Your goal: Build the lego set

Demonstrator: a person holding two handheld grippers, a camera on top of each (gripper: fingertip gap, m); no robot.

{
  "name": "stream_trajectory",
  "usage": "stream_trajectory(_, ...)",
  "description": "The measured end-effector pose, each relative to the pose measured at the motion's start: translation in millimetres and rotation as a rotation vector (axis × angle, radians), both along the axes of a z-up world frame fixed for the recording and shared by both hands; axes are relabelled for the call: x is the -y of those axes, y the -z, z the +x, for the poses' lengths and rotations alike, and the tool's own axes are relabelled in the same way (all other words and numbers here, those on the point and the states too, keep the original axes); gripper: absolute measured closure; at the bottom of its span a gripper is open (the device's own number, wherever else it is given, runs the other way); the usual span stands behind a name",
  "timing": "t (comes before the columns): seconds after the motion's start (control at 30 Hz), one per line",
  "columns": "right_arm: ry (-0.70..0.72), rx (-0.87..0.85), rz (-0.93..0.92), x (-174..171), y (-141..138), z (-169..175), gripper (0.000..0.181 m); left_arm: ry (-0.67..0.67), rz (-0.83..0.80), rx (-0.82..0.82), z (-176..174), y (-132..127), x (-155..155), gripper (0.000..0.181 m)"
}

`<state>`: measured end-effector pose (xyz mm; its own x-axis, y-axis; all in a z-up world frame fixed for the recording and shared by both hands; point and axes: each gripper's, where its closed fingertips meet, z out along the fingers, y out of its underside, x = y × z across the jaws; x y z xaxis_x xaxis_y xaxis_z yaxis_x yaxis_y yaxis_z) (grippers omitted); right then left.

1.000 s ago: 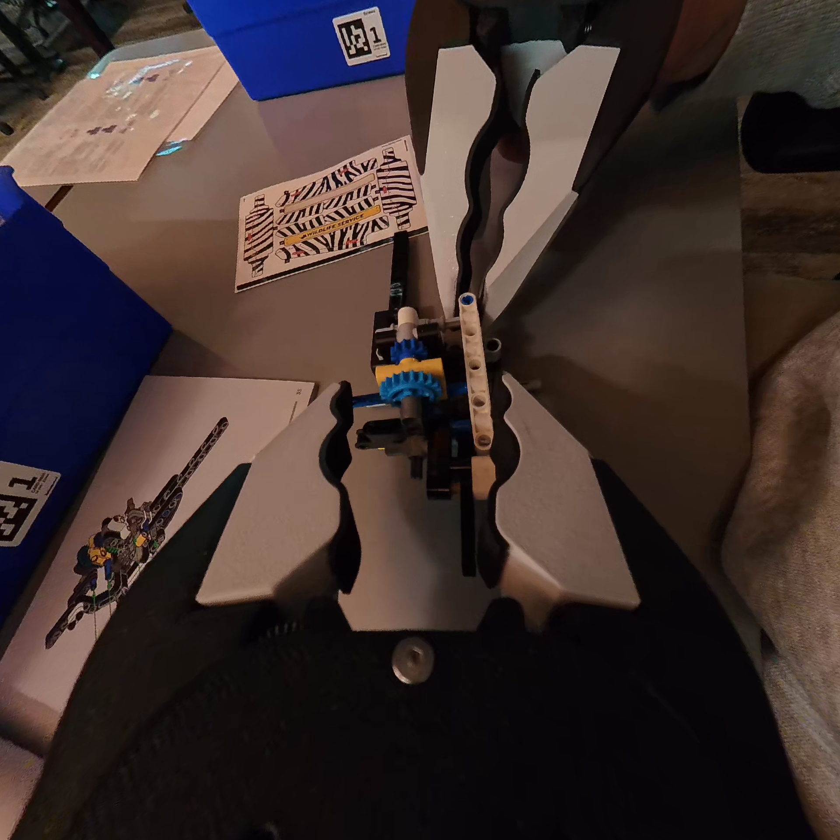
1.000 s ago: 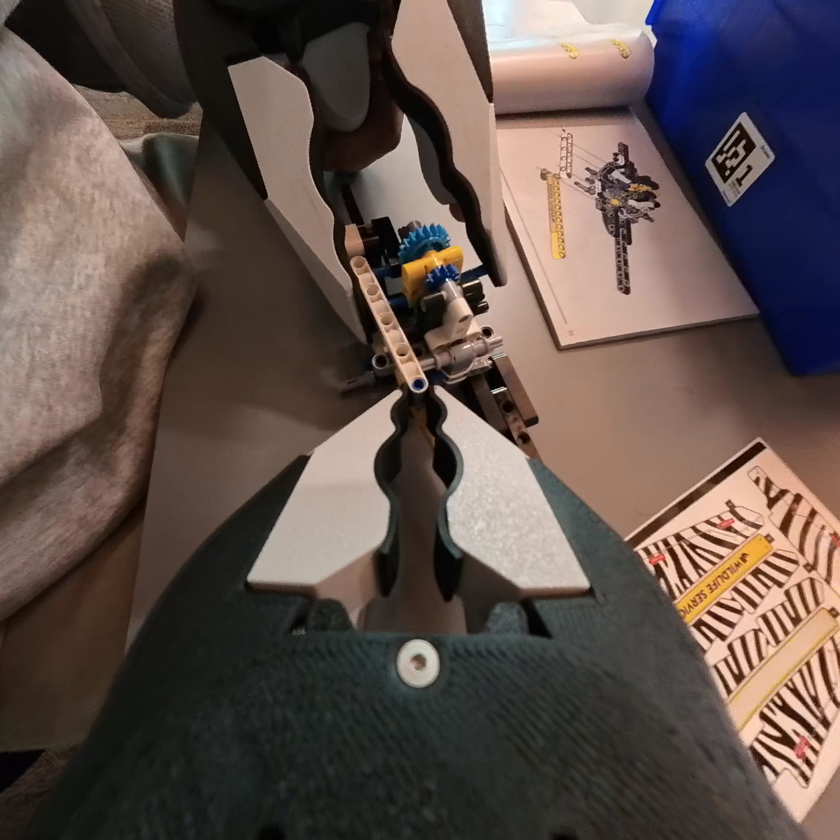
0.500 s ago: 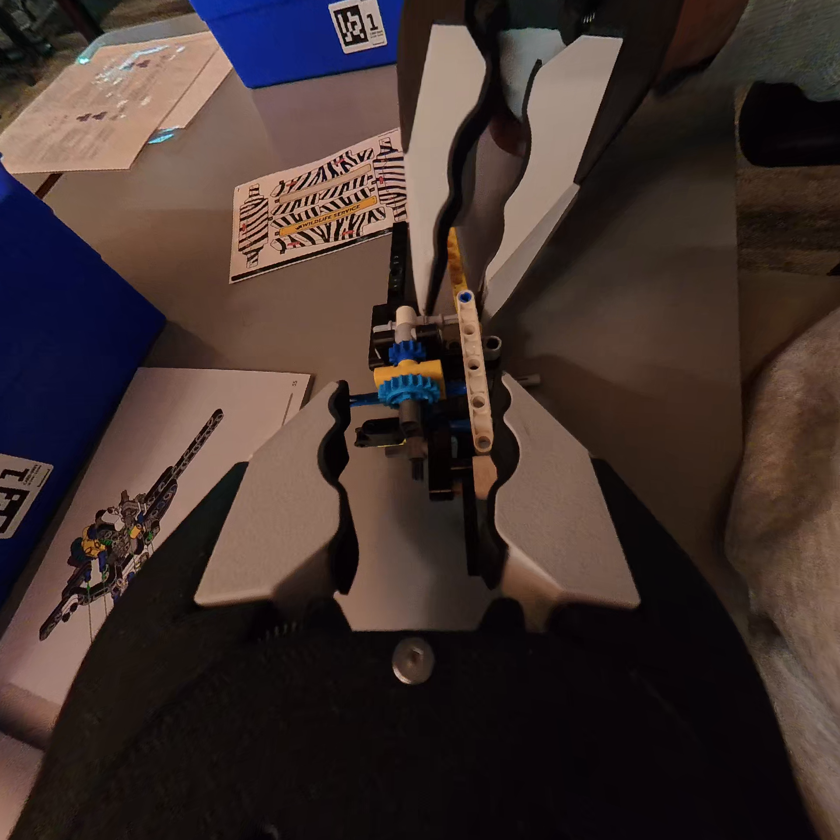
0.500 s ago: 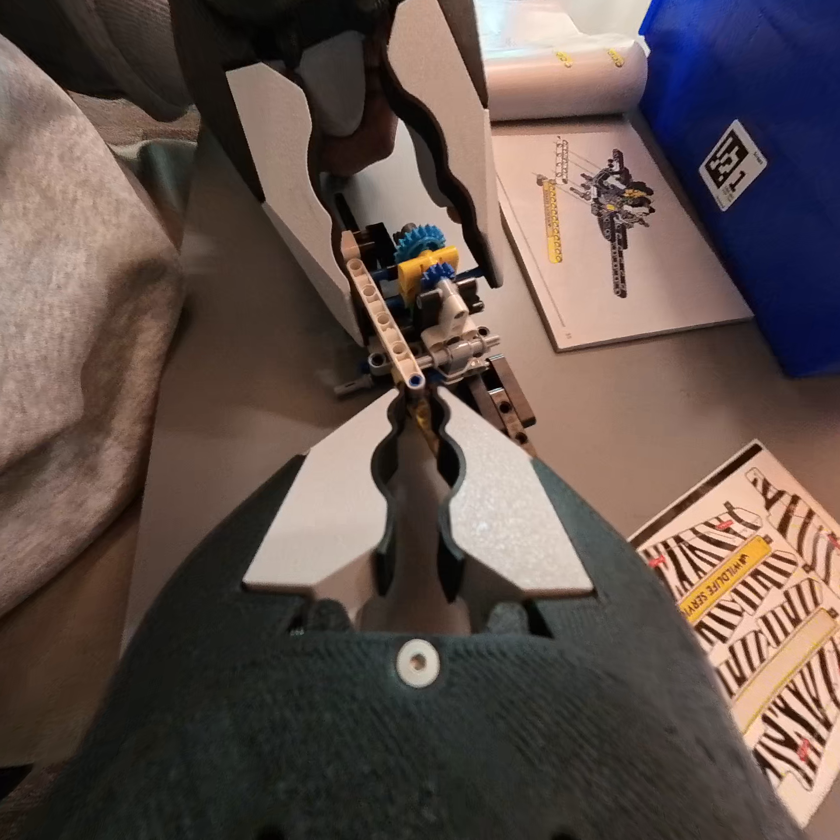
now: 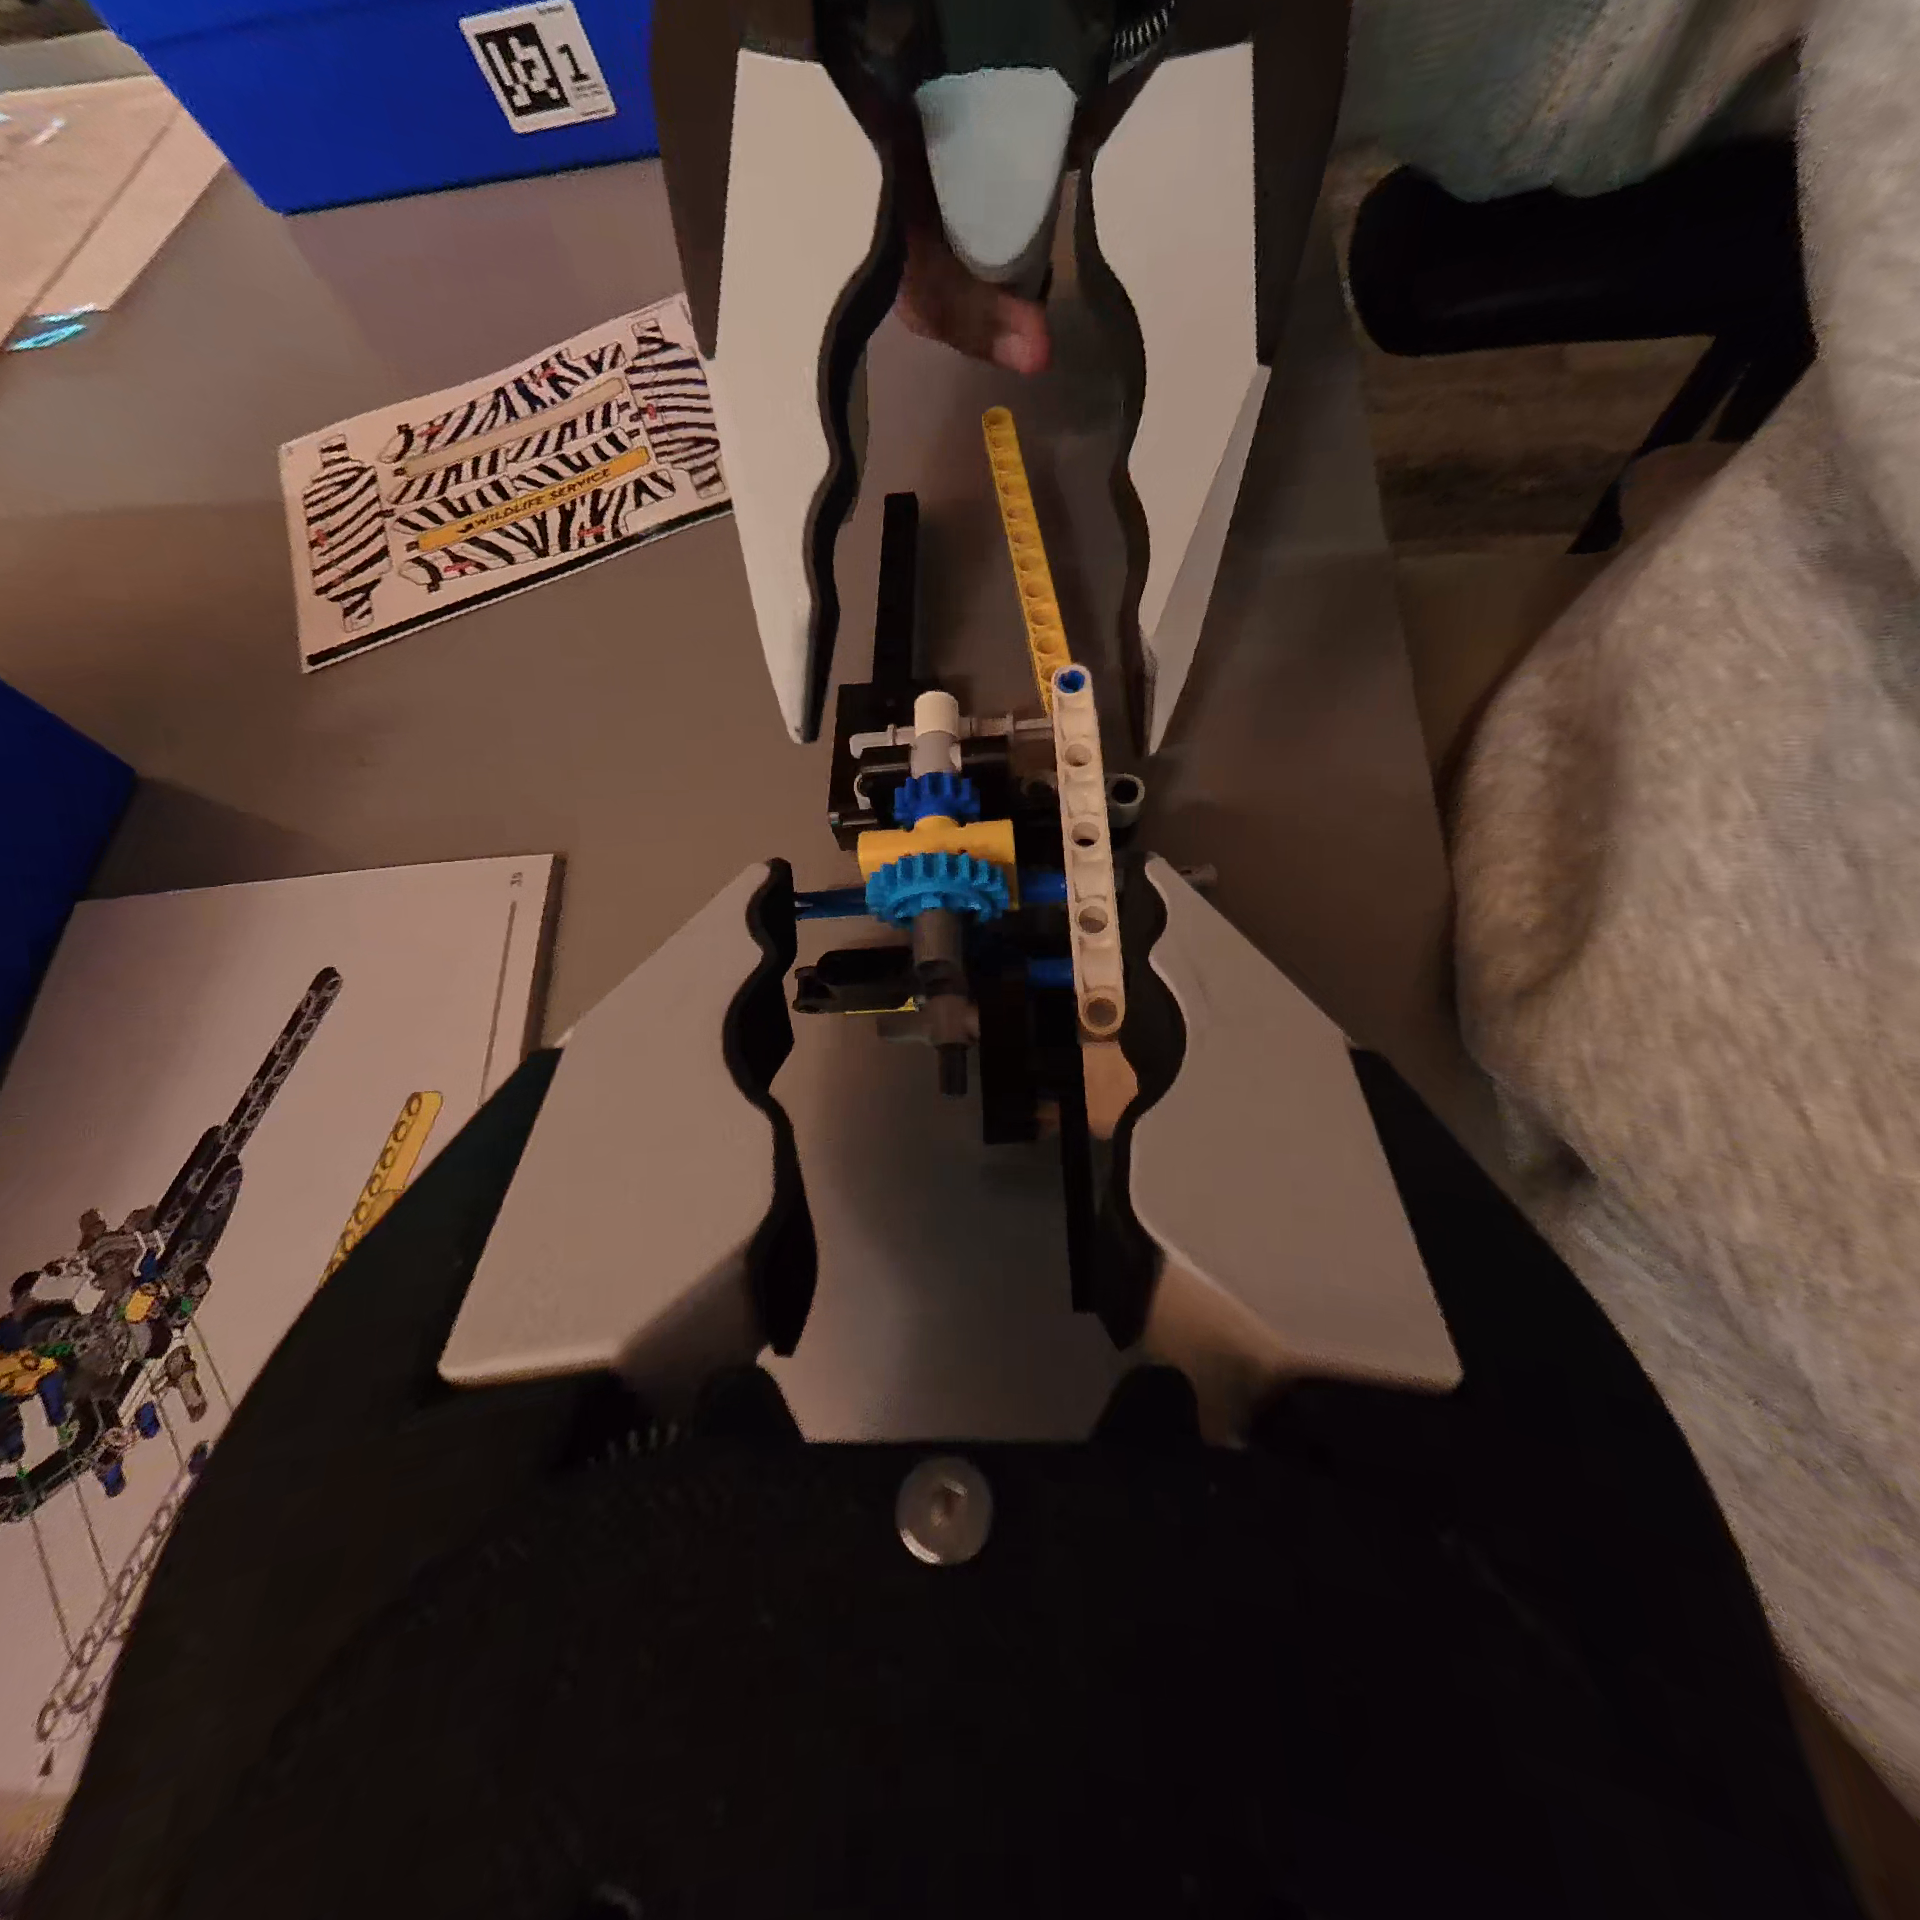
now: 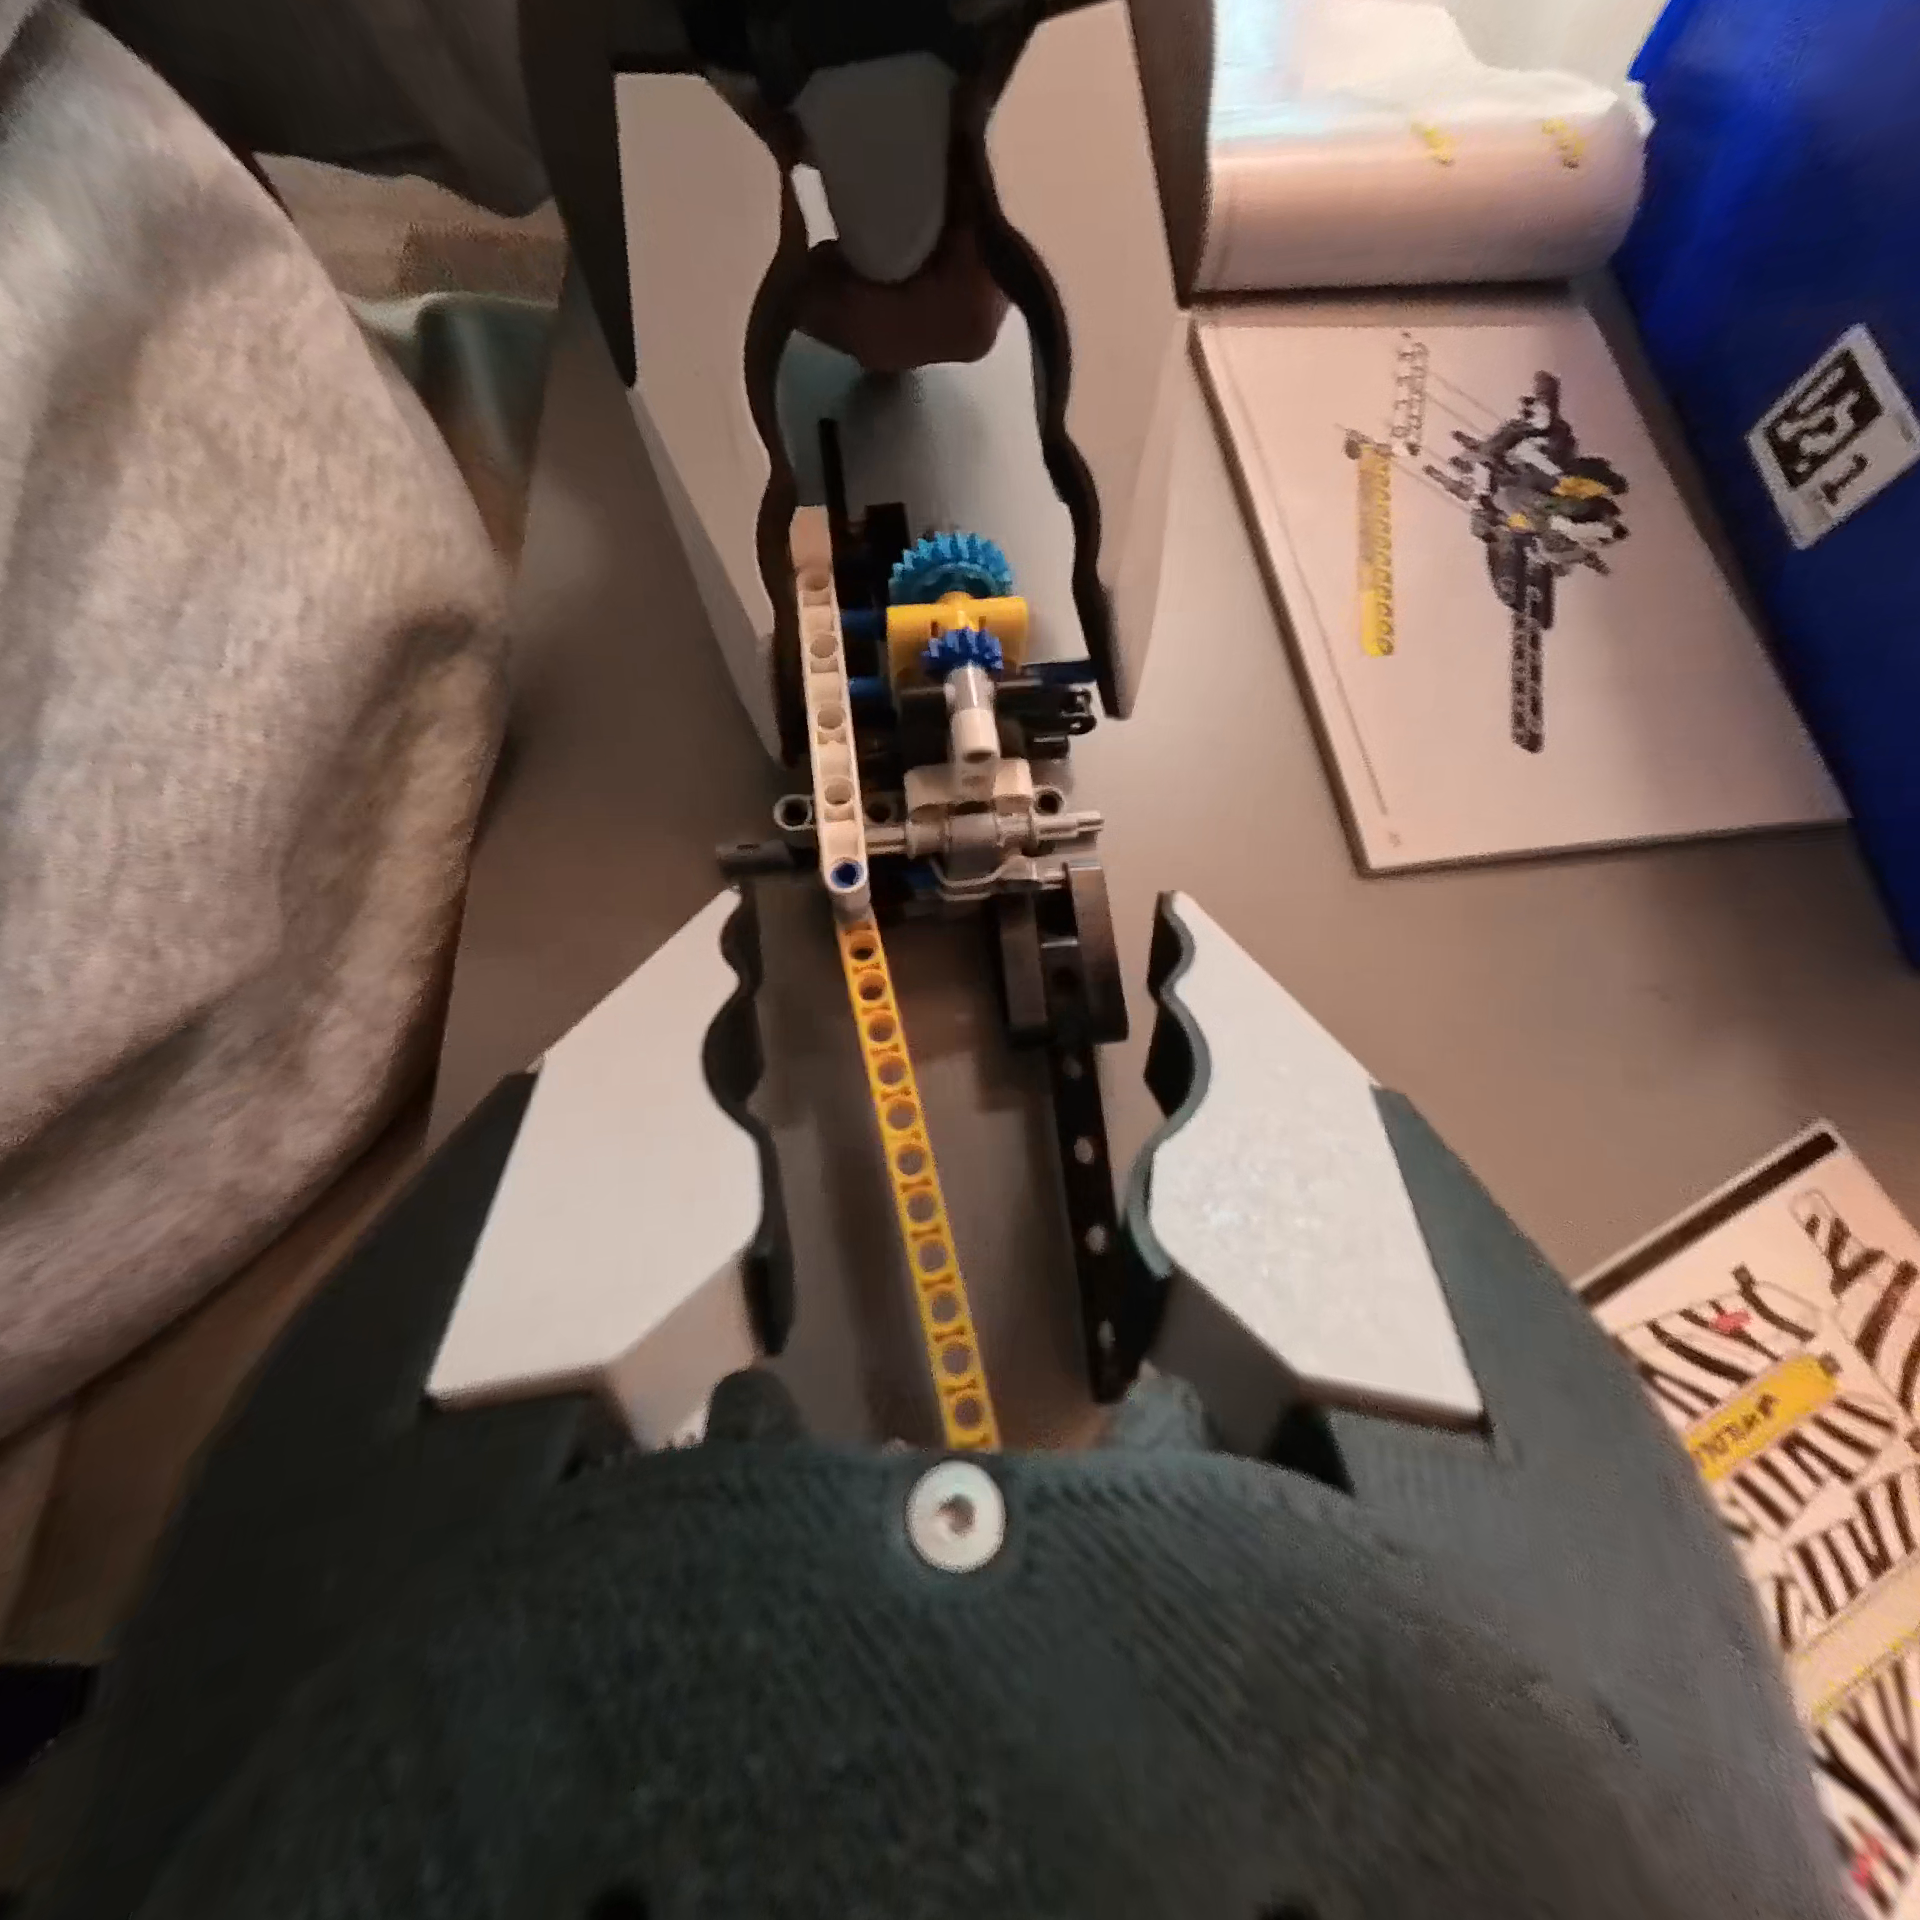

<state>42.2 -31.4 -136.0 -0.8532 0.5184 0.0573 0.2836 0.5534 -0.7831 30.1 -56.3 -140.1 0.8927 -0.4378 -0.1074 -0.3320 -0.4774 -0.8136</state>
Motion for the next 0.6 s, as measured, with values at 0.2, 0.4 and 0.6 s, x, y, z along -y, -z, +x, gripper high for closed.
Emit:
stream_trajectory(0.2,-0.070,-0.035,-0.023,14.8,-5.1,4.7,0.125,0.021,0.002,-0.001,4.2,0.6,3.1,0.116)
stream_trajectory(0.4,-0.088,-0.051,-0.003,16.6,-2.2,6.0,0.133,0.027,-0.002,0.004,4.8,1.1,3.7,0.117)
stream_trajectory(0.6,-0.095,-0.066,-0.005,17.8,-2.2,6.1,0.134,0.026,-0.003,0.013,5.1,1.2,3.3,0.117)
